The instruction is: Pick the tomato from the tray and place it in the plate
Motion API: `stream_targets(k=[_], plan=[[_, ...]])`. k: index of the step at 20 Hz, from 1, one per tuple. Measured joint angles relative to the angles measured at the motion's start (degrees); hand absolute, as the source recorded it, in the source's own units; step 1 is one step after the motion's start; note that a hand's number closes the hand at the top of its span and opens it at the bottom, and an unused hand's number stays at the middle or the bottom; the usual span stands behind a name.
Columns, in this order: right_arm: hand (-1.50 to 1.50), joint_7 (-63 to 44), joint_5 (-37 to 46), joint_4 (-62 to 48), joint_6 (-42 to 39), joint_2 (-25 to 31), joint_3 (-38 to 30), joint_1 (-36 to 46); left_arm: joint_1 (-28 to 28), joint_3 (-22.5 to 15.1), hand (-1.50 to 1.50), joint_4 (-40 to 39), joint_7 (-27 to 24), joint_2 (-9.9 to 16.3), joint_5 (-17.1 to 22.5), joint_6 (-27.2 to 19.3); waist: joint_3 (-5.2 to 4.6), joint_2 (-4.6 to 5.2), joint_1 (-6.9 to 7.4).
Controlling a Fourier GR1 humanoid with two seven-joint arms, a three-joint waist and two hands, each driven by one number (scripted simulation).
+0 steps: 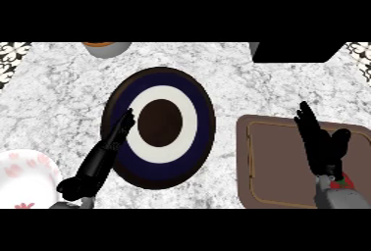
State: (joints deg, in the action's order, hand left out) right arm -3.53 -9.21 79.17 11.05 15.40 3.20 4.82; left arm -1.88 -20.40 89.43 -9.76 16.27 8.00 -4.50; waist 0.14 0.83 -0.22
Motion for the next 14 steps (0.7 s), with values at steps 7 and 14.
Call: stream_targets(k=[7,14], plan=[[1.5,3.51,5.61,5.02,-6.69,3.65,6.5,6.57,-5.5,8.12,0.0,1.28,3.81,4.38,0.19,-1.99,-0.58,-1.06,1.13],[-1.5,4.93,22.85,5.74,6.99,3.58,12.5,0.35,-9.73,13.19,0.0,1.5,9.41,7.08,2.04,-2.43,-0.3,-1.07,-0.03]])
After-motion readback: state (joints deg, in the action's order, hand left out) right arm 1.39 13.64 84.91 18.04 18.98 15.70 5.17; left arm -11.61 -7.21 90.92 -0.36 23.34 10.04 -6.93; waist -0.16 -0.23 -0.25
